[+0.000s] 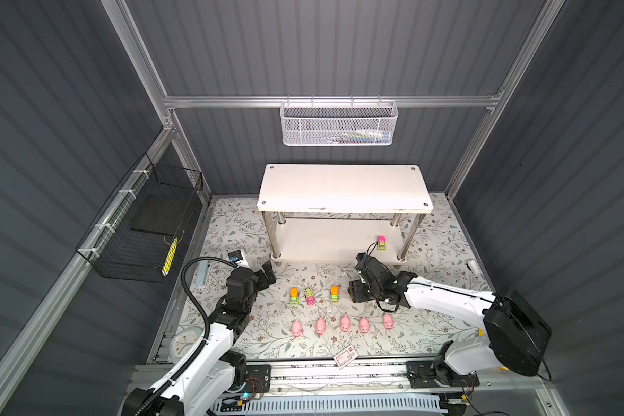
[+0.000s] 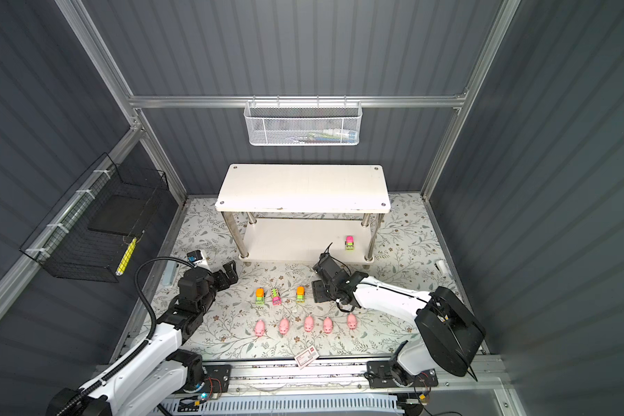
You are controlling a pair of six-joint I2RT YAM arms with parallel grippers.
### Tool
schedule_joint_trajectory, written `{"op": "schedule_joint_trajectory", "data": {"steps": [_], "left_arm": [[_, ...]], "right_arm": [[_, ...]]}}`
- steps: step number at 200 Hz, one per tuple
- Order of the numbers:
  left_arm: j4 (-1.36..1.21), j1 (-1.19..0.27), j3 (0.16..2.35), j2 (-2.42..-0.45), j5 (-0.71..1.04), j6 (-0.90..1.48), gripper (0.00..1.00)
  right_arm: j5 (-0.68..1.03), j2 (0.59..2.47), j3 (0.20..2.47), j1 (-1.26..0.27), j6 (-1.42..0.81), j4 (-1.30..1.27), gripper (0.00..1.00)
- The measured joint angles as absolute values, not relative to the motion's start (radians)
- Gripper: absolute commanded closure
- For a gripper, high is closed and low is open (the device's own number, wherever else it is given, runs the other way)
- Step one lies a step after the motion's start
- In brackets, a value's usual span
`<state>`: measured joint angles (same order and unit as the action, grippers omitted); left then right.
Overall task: Place and organize the plastic toys onto the shelf
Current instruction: 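Move the right gripper back over the orange toy bulldozer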
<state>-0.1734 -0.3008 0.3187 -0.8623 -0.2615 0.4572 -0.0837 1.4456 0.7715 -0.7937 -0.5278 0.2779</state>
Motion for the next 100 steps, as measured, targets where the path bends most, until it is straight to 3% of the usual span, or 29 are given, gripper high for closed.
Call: {"op": "schedule_joint_trajectory", "data": {"steps": [100], "left_arm": [[-0.177, -0.301, 0.316, -0.861, -0.265, 0.458, 0.00]], "right_arm": [[-0.043, 1.559, 0.844, -0.794, -0.528, 0.344, 0.38]]}}
